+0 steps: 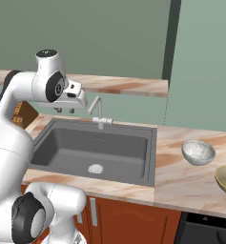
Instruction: Rinse each bowl for a few seconds and place them down in the sink or on the counter.
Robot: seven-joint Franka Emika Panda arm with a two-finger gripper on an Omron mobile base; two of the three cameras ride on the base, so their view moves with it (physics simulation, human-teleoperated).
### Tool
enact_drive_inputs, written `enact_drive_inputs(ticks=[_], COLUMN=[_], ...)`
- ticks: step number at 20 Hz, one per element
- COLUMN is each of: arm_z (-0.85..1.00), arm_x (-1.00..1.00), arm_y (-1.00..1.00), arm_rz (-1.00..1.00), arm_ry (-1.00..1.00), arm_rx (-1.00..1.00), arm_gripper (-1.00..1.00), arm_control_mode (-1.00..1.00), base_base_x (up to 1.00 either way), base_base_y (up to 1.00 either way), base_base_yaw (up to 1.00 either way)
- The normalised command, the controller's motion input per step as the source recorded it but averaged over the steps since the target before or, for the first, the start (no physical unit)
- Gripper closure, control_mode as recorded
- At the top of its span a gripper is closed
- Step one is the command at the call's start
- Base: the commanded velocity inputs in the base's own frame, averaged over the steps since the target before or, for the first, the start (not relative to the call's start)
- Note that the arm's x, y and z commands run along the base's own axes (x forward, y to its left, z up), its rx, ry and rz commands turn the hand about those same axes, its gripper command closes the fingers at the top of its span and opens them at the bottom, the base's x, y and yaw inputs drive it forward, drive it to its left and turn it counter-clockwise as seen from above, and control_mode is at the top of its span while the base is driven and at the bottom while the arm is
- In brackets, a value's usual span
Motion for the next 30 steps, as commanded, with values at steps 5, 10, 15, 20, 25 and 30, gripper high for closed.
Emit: enact_drive_inputs(ticks=[5, 10, 15, 20, 25, 30], arm_z=[0.00, 0.00, 0.00, -0.01, -0.05, -0.04], arm_x=[-0.15, -0.27, -0.28, -0.34, -0.37, -0.22], arm_y=[-0.18, -0.21, -0.23, -0.10, -0.16, -0.23], arm_rz=[0.00, 0.02, 0.02, 0.03, 0.05, 0.07], arm_ry=[-0.05, -0.09, -0.10, -0.11, -0.09, -0.10], arm_rx=[0.05, 0.07, 0.07, 0.02, 0.02, 0.01], arm_gripper=[-1.00, -1.00, -1.00, -1.00, -1.00, -1.00], arm_control_mode=[-1.00, -1.00, -1.00, -1.00, -1.00, -1.00], base_base_x=[0.00, 0.00, 0.00, 0.00, 0.00, 0.00], base_base_y=[0.00, 0.00, 0.00, 0.00, 0.00, 0.00], base_base_yaw=[0.00, 0.00, 0.00, 0.00, 0.00, 0.00])
